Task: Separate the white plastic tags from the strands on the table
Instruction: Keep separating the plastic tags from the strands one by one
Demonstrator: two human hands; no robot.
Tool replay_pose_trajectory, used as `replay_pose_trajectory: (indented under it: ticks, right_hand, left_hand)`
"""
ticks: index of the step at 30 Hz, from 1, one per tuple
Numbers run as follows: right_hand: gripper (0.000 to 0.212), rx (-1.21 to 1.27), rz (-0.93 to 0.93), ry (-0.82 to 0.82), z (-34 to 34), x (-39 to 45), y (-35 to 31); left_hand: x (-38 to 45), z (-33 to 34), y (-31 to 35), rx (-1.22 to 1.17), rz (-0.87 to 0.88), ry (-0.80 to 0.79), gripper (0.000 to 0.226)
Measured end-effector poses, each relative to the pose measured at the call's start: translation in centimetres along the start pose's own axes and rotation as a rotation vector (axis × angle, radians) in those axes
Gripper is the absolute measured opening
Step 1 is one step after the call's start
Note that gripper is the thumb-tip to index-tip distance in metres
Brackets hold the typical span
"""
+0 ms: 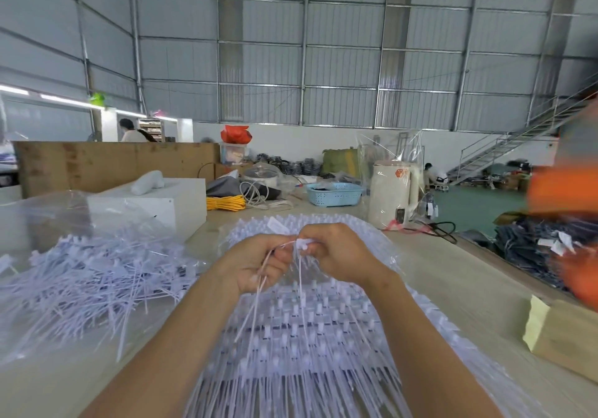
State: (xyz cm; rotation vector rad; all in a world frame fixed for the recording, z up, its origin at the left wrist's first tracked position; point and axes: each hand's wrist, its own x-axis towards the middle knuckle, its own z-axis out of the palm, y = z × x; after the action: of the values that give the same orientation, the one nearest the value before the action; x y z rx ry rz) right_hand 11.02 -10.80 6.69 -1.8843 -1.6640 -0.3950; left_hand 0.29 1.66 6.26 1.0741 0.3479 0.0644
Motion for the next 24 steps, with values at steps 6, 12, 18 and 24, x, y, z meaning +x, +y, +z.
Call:
replay_pose_trajectory:
  ticks: [6, 12, 18, 24]
  right_hand:
    - [0.018, -0.194, 0.228, -0.026, -0.4, -1.2, 3.0]
    - [0.036, 0.1, 0.224, 0.055, -1.1, -0.2, 2.3]
    - [0.038, 0.126, 0.23, 0.048, -1.3, -0.2, 2.2]
    - [0.038, 0.112, 0.24, 0.046, -1.7, -0.5, 2.1]
  left_hand:
    - [-5.1, -2.8, 4.4, 0.039, 0.193, -0.118, 0.039]
    - [-7.2, -12.0, 5.7, 0.933, 0.062, 0.719, 0.026]
    - [-5.0, -14.4, 4.1, 1.358, -0.041, 0.82, 0.029]
    - [-2.2, -16.0, 5.5, 1.48, 0.177, 1.033, 0.075]
